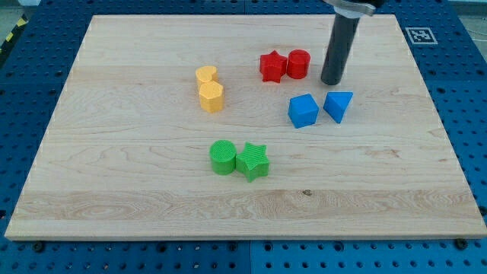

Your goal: Slide the blue triangle closer to the blue cube

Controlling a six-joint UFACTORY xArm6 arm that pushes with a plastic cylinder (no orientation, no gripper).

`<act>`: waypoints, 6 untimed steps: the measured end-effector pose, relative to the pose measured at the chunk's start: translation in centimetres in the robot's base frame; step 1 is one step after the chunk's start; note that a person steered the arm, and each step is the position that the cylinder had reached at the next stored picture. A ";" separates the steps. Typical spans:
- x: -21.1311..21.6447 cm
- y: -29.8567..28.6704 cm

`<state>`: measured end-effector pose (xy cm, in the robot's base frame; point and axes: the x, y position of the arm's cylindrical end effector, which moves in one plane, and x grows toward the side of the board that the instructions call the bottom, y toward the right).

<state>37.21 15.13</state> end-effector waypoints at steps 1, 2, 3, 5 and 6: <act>0.5 2.6; 3.0 3.3; 4.1 1.7; 4.1 1.3; 4.4 0.7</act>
